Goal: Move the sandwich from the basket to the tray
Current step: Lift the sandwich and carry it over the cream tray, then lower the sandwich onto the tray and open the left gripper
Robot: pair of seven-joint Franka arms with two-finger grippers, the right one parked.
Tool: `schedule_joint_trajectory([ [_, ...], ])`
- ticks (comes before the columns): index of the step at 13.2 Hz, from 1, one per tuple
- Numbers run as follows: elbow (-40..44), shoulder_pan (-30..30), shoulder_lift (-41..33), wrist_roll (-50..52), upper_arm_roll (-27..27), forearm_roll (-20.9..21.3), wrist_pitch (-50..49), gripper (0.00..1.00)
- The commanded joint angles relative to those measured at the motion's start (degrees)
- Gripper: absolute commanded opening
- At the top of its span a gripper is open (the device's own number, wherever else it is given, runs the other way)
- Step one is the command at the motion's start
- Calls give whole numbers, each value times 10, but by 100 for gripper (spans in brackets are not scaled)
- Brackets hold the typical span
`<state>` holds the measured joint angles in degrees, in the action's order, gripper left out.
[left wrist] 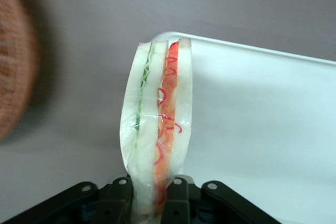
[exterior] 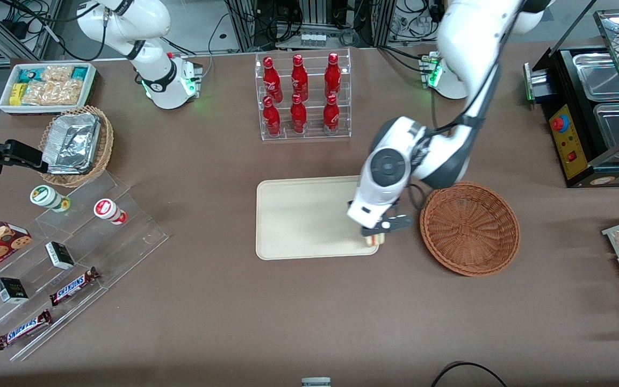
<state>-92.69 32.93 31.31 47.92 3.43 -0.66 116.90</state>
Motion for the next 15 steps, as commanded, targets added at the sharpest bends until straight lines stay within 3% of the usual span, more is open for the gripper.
schedule_joint_trajectory([
  [1, 65, 42, 53, 39, -9, 7, -10, 0],
  [7, 163, 103, 143, 111, -9, 6, -7, 0],
  [15, 173, 111, 154, 143, -9, 5, -6, 0],
])
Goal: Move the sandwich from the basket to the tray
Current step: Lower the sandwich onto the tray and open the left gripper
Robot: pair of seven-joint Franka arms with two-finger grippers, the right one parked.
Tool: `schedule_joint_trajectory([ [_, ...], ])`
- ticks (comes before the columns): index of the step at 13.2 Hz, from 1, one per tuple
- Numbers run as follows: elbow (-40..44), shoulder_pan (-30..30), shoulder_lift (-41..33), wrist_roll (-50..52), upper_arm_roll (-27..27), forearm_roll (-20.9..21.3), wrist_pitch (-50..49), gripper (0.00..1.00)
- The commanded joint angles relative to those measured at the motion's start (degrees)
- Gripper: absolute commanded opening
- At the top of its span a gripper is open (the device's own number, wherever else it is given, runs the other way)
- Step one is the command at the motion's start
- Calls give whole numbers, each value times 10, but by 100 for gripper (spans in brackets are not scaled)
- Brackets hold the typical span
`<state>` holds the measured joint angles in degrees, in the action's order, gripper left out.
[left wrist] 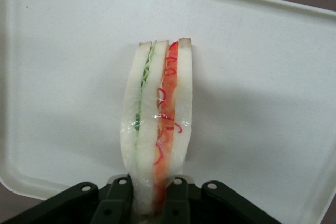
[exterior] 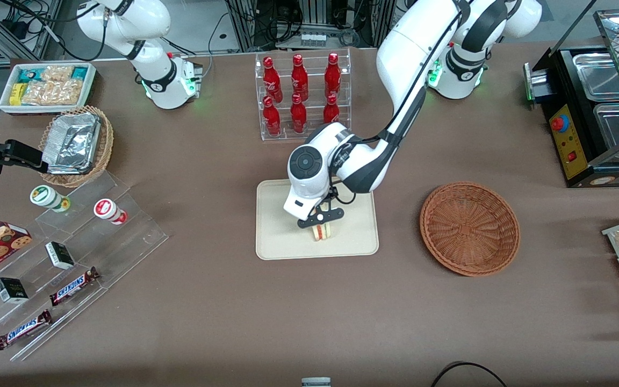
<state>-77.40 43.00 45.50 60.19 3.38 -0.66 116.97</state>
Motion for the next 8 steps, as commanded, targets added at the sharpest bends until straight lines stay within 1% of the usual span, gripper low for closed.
schedule_joint_trajectory([
  [1, 19, 10, 13, 21, -8, 5, -6, 15],
  [2, 20, 10, 13, 21, -8, 6, -6, 44],
  [3, 20, 10, 12, 20, -8, 7, -6, 99],
  [8, 22, 9, -14, 13, -9, 2, -15, 100],
])
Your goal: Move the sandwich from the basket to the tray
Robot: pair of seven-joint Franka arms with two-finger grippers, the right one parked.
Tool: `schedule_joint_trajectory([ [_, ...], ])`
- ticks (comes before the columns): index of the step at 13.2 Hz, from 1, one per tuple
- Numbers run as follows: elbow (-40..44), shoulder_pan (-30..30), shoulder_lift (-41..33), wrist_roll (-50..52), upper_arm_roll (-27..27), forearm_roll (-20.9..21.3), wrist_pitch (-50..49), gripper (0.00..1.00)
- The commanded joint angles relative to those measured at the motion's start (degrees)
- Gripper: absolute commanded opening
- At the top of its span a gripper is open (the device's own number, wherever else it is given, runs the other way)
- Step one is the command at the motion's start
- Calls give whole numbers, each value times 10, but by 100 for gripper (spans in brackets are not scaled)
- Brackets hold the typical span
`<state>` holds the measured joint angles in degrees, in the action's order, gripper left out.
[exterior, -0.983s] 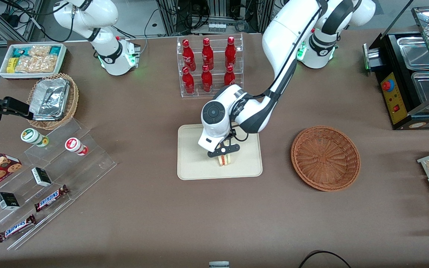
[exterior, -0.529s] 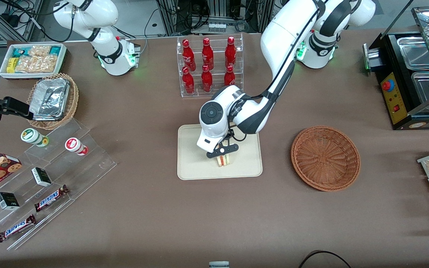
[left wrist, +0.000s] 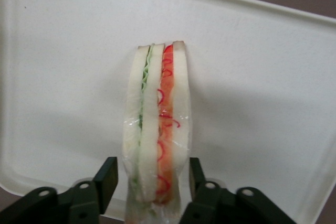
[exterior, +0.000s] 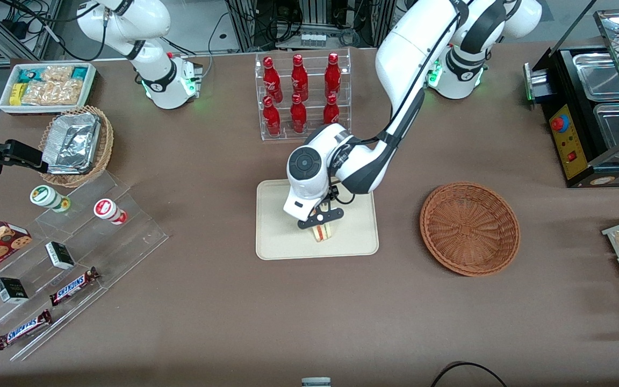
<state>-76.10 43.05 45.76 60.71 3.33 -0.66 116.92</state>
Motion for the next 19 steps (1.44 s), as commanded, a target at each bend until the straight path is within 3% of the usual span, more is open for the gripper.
schedule_joint_trajectory([
  [1, 9, 6, -28, 7, -9, 2, -22, 100],
  [6, 8, 4, -87, 1, -10, 5, -90, 100],
  [8, 2, -8, -117, -74, -12, 6, -126, 100],
  [12, -15, -79, -161, -193, -13, 9, -184, 100],
  [14, -49, -112, -203, -208, -15, 13, -208, 100],
  [16, -94, -145, -233, -232, -21, 42, -208, 100],
  [19, -145, -223, -290, -350, -21, 40, -205, 100],
])
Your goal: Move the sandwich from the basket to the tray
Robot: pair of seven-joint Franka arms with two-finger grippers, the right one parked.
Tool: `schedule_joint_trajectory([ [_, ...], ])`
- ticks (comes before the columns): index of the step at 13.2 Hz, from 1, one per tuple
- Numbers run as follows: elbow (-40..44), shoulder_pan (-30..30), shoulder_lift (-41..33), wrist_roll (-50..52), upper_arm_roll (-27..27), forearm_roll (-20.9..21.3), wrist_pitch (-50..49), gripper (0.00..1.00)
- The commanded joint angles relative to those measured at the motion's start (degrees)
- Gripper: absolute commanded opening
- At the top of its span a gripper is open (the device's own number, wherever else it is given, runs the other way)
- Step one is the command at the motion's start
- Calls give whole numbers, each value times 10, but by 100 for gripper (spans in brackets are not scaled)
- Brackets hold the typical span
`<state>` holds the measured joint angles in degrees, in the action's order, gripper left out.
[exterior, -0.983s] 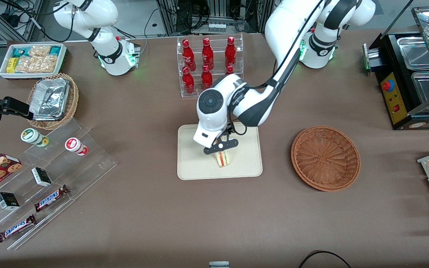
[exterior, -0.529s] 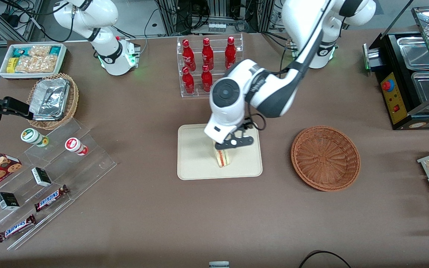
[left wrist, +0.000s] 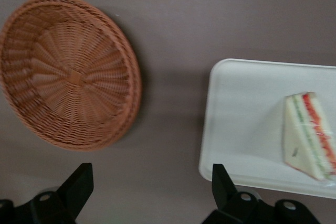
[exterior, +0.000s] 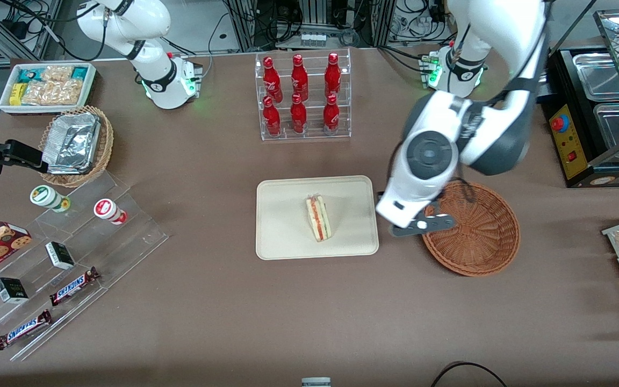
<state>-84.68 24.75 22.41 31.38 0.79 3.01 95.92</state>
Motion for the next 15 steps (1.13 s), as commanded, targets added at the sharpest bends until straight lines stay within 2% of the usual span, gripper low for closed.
schedule_joint_trajectory([
  [1, -71, -57, -70, -78, 5, 1, 6, 100],
  [3, -83, -90, -91, -124, 5, -26, 4, 100],
  [9, -119, -146, -173, -223, 4, -52, -33, 100],
  [11, -117, -203, -198, -272, 24, -73, -67, 100],
  [12, -117, -224, -212, -284, 32, -75, -80, 100],
  [14, -115, -283, -232, -306, 81, -75, -110, 100],
  [15, -111, -291, -243, -315, 84, -75, -126, 100],
])
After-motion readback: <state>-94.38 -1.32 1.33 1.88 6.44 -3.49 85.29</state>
